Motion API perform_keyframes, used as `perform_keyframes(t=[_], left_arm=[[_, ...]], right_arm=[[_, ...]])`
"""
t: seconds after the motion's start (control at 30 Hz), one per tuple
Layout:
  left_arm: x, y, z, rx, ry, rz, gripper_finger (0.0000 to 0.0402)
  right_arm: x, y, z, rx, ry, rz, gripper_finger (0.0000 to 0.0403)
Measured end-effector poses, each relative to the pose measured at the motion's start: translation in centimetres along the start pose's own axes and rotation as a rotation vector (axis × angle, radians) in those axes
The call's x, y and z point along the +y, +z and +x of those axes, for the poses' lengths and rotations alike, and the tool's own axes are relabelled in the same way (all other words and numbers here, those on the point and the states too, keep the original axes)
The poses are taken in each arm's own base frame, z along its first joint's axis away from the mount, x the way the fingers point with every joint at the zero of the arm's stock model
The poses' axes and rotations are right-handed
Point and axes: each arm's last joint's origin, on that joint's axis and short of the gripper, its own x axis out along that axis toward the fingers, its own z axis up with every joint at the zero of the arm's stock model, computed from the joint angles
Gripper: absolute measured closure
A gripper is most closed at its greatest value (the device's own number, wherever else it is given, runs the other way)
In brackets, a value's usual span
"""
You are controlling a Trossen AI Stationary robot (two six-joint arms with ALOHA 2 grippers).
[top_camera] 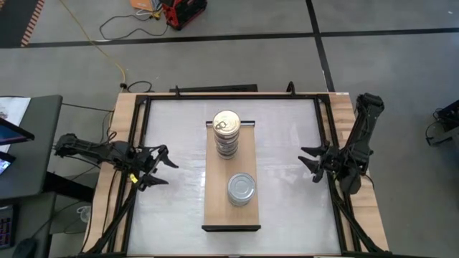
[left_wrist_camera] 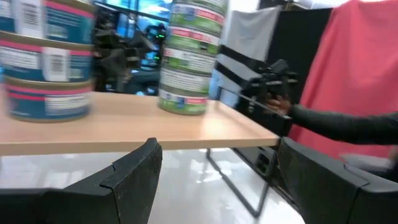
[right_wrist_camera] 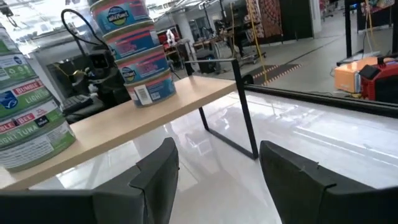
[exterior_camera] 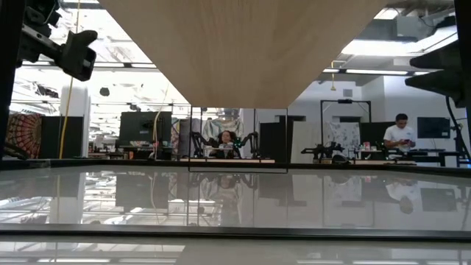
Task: Stack canned seafood by type on shelf
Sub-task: Return to Home Position
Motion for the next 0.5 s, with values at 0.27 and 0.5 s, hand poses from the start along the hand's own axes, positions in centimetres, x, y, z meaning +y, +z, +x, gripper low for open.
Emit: perform_keyframes(t=[0.27, 0.5], left_arm=[[0.9, -0.6, -0.1, 0.029, 0.264, 0.034, 0.0095], [1.3, -1.3, -0.2, 0.091, 0.385, 0.041, 0.0095]], right_arm=[[0.0, -0.1, 0.0, 0.025, 0.015, -0.073, 0.0155], [0.0, -0.1, 0.0, 0.039, 0.027, -0.222, 0.0155]])
